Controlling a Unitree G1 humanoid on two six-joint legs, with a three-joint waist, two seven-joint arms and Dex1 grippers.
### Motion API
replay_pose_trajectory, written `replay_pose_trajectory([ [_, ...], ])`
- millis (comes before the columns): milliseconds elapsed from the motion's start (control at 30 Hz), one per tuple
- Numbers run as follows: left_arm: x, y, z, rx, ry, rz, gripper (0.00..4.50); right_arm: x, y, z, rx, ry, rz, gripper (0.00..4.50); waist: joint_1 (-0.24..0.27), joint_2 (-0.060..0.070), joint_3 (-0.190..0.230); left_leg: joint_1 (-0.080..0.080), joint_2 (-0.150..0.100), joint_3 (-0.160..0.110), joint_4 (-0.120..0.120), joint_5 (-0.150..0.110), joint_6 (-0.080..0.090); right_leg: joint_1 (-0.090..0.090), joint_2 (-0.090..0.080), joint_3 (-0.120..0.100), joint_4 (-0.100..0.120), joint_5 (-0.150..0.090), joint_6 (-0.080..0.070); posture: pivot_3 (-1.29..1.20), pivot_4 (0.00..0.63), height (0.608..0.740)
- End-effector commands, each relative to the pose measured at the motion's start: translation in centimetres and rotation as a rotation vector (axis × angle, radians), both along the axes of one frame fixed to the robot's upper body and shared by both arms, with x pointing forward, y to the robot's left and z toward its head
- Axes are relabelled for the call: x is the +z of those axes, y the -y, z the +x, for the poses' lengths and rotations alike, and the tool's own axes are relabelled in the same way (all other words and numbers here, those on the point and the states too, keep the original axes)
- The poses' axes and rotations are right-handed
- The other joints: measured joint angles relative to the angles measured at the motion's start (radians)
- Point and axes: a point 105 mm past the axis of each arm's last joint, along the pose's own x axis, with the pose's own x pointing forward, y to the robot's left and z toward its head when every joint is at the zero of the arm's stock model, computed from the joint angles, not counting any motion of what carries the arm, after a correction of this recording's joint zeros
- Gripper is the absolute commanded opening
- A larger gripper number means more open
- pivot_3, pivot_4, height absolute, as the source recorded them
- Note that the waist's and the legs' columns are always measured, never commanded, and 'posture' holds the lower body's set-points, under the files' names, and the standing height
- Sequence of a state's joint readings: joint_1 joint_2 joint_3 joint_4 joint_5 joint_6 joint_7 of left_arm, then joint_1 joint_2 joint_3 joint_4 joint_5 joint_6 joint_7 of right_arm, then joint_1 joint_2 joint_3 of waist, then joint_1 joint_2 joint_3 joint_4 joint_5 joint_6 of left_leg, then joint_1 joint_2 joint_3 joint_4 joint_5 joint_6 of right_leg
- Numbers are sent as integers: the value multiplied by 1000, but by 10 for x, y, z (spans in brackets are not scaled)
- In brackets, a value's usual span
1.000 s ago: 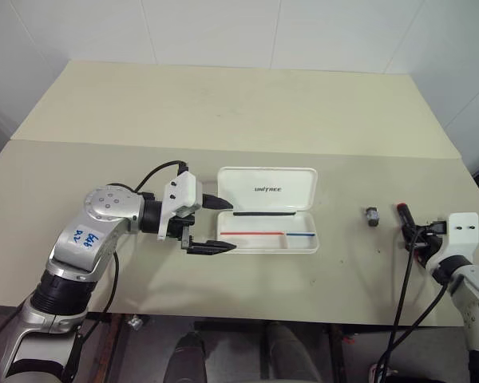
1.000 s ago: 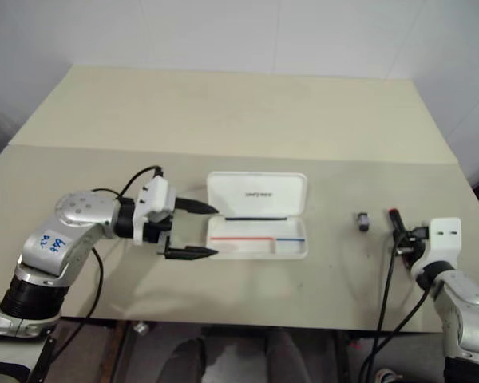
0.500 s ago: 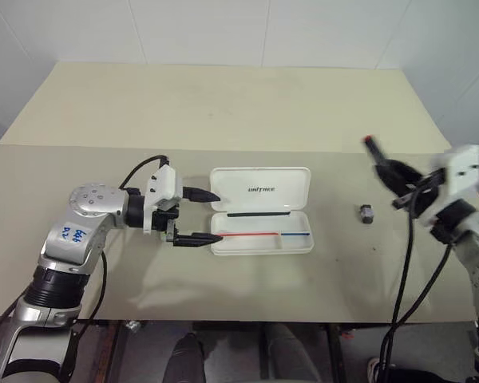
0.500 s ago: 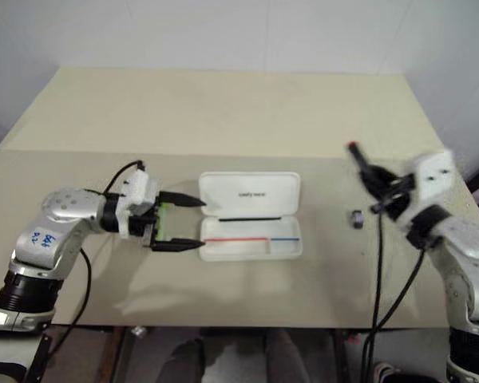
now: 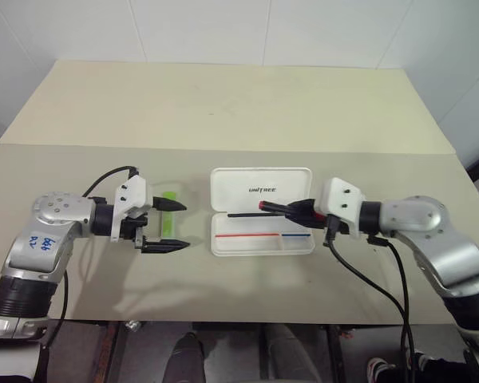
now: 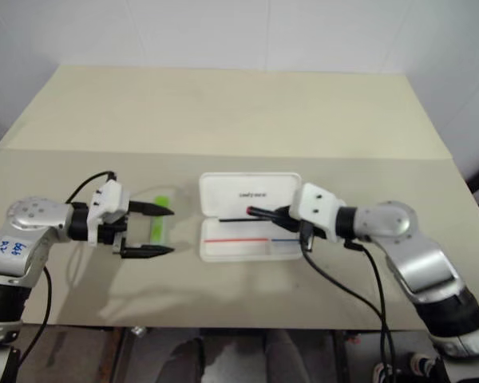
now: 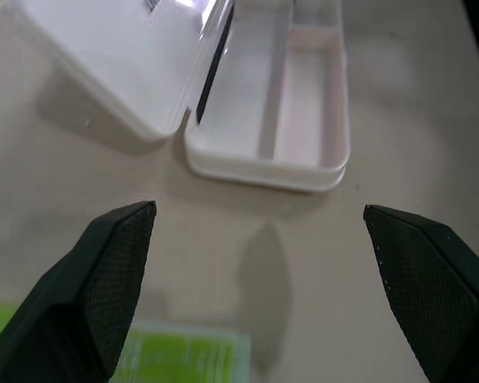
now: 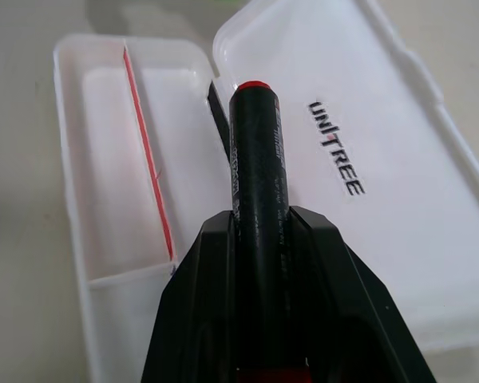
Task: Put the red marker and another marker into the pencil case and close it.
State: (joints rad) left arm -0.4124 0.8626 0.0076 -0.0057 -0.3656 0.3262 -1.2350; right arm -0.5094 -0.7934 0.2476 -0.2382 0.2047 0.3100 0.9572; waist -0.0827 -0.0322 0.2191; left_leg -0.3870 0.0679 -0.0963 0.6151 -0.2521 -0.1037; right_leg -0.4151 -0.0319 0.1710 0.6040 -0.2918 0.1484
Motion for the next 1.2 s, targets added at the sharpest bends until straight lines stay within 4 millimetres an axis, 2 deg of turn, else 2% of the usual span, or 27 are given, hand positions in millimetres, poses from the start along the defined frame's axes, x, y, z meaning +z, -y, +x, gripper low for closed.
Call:
replay_pose_trajectory([
  [33,9,-1,-4,11,50,-8,4500,0,-11,6,63,45,-40,606,0,0,0,0,0,0,0,0,0,0,0,0,1,0,1,0,150,740],
  [500,7,1,-8,58,56,-28,4500,0,-38,9,176,87,-56,606,-1,0,0,1,0,0,-1,0,0,-2,0,-1,7,1,4,0,150,740],
  [667,8,2,-8,65,60,-29,4500,0,-41,11,194,121,-58,606,-1,0,0,1,0,0,-1,0,0,-2,0,-1,8,1,4,0,150,740],
  [733,8,2,-8,68,62,-28,4500,0,-41,11,201,129,-53,1349,0,0,0,1,0,0,-1,0,0,-2,0,-1,8,2,4,0,150,740],
  [833,8,1,-8,76,66,-29,4500,2,-41,11,201,140,-40,2225,0,0,0,1,0,-1,-1,0,0,-2,0,-1,8,2,4,0,150,740],
  [933,9,2,-7,90,74,-32,4500,5,-40,12,196,147,-13,3396,-1,0,0,1,0,0,-1,0,0,-2,0,-1,8,2,5,0,150,740],
  [1033,12,4,-4,128,106,-48,4500,19,-44,8,201,132,110,4404,0,0,0,1,0,-1,-1,0,0,-2,0,-1,8,2,5,0,150,740],
  [1100,16,6,3,202,141,-73,4500,32,-44,0,216,98,214,4462,0,0,0,1,0,-1,-1,0,0,-2,0,-1,9,3,6,0,150,740],
  [1200,23,7,9,360,181,-163,4500,38,-34,-22,291,2,322,4462,5,0,0,1,0,-1,-1,0,0,-2,0,-2,9,5,11,0,150,740],
])
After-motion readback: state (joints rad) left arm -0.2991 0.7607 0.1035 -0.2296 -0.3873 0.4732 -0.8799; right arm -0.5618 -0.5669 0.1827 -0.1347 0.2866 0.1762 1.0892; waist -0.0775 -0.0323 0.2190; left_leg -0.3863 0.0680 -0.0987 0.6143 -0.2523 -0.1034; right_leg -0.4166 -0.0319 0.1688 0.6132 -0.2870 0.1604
